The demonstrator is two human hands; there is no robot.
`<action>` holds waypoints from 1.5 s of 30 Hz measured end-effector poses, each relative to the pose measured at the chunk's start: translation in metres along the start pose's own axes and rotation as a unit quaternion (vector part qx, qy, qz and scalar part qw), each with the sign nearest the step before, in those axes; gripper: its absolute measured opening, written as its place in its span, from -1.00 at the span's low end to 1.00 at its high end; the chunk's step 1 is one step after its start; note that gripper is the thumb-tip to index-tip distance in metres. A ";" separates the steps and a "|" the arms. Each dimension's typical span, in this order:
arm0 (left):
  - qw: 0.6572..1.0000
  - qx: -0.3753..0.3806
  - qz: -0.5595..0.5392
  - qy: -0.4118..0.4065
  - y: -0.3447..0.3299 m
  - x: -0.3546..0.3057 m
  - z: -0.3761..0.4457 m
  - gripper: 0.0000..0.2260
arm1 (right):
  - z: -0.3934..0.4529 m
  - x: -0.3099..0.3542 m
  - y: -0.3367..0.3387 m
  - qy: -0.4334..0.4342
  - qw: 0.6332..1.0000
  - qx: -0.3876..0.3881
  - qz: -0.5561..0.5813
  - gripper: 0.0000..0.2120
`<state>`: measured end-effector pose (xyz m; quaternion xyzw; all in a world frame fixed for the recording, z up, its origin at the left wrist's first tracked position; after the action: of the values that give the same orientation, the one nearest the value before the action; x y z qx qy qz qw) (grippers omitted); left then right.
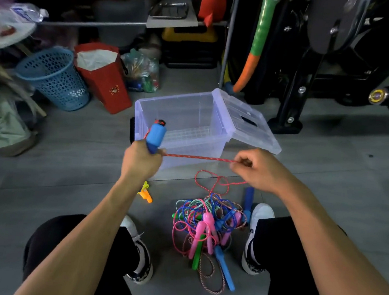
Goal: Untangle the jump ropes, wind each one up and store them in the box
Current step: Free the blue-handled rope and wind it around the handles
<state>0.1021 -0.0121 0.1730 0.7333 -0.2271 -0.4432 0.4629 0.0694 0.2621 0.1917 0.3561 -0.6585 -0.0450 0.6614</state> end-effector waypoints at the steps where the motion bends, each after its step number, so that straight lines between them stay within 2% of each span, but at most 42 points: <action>1: 1.000 0.014 0.009 0.008 -0.001 0.007 0.004 -0.76 | -0.001 0.000 0.005 0.006 1.000 -0.011 0.010 -0.81; 3: 0.998 0.067 -0.005 -0.018 -0.011 0.003 0.002 -0.79 | -0.002 0.002 0.006 0.021 0.999 -0.015 0.029 -0.82; 5: 0.990 0.101 -0.065 -0.073 -0.018 -0.020 -0.012 -0.82 | -0.001 0.009 -0.007 0.034 0.999 0.009 0.033 -0.83; 7: 0.969 0.160 -0.138 -0.131 -0.025 -0.049 -0.034 -0.84 | 0.002 0.016 -0.024 0.044 0.998 0.033 0.037 -0.83; 10: 0.936 0.258 -0.157 -0.181 -0.046 -0.073 -0.059 -0.88 | 0.006 0.025 -0.042 0.045 0.997 0.054 0.035 -0.81; 12: 0.943 0.239 -0.181 -0.142 -0.049 -0.066 -0.051 -0.89 | 0.006 0.022 -0.043 0.031 0.998 0.049 0.037 -0.81; 14: 0.951 0.167 -0.261 -0.021 -0.041 -0.036 -0.026 -0.85 | 0.004 0.016 -0.030 0.016 0.999 0.025 0.032 -0.77; 16: 0.940 0.110 -0.310 0.091 -0.029 0.000 -0.006 -0.87 | 0.000 0.009 -0.008 0.012 0.999 -0.012 0.029 -0.76; 17: 0.953 0.095 -0.268 0.107 -0.024 0.013 0.002 -0.89 | -0.002 0.006 0.002 0.011 0.999 -0.028 0.038 -0.78; 18: 0.977 0.092 -0.169 0.088 -0.020 0.020 0.007 -0.90 | -0.004 0.004 0.008 0.011 0.998 -0.035 0.051 -0.80; 20: 0.995 0.099 -0.001 0.004 -0.020 0.008 0.003 -0.91 | -0.006 0.004 0.007 0.020 0.998 -0.024 0.062 -0.83; 21: 0.993 0.114 0.000 -0.037 -0.025 -0.006 -0.003 -0.89 | -0.005 0.005 0.001 0.028 0.998 -0.010 0.056 -0.84; 24: 0.956 0.209 -0.175 -0.113 -0.044 -0.054 -0.035 -0.83 | -0.004 0.014 -0.020 0.051 0.997 0.028 0.059 -0.84; 27: 0.925 0.287 -0.215 -0.128 -0.061 -0.077 -0.056 -0.83 | 0.000 0.023 -0.035 0.050 0.994 0.039 0.088 -0.83; 29: 0.933 0.266 -0.222 -0.093 -0.061 -0.071 -0.049 -0.79 | 0.002 0.020 -0.038 0.035 0.994 0.035 0.093 -0.81; 32: 0.956 0.135 -0.257 0.028 -0.042 -0.029 -0.010 -0.81 | -0.001 0.009 -0.015 0.002 0.998 0.007 0.065 -0.79; 33: 0.967 0.091 -0.233 0.059 -0.032 -0.013 0.001 -0.82 | -0.004 0.005 -0.002 -0.002 0.998 -0.006 0.063 -0.80; 34: 0.985 0.065 -0.147 0.061 -0.023 -0.002 0.007 -0.82 | -0.008 0.002 0.010 -0.002 0.997 -0.017 0.072 -0.80; 35: 0.998 0.058 -0.010 0.032 -0.019 0.002 0.010 -0.83 | -0.012 0.000 0.018 0.001 0.996 -0.023 0.087 -0.80; 36: 0.994 0.065 0.092 -0.008 -0.019 -0.003 0.006 -0.83 | -0.015 -0.001 0.022 0.007 0.995 -0.022 0.096 -0.80; 37: 0.987 0.083 0.128 -0.047 -0.024 -0.015 -0.001 -0.84 | -0.016 0.000 0.020 0.015 0.995 -0.016 0.096 -0.80; 38: 0.985 0.129 0.091 -0.074 -0.034 -0.027 -0.012 -0.84 | -0.016 0.002 0.014 0.023 0.996 -0.005 0.088 -0.81; 39: 0.979 0.186 0.007 -0.086 -0.048 -0.039 -0.025 -0.82 | -0.015 0.004 0.006 0.029 0.996 0.009 0.078 -0.81; 41: 0.946 0.274 -0.140 -0.105 -0.062 -0.068 -0.055 -0.79 | -0.012 0.009 -0.010 0.036 0.996 0.032 0.074 -0.81; 43: 0.927 0.302 -0.170 -0.141 -0.066 -0.088 -0.074 -0.81 | -0.007 0.015 -0.018 0.040 0.995 0.033 0.090 -0.78; 45: 0.924 0.296 -0.198 -0.136 -0.066 -0.092 -0.075 -0.84 | -0.005 0.018 -0.019 0.042 0.994 0.016 0.099 -0.75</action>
<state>0.1153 0.1228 0.1683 0.7998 -0.2594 -0.5335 0.0921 0.0835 0.2409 0.1974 0.3011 -0.6632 0.0465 0.6837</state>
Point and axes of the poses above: each hand's wrist, its own z-axis towards the middle knuckle, its own y-axis out of the back of the hand, x = y × z, the point moved 10 cm from there along z, towards the middle knuckle, and after that the axes turned 14 degrees about z, right-handed, at the moved point
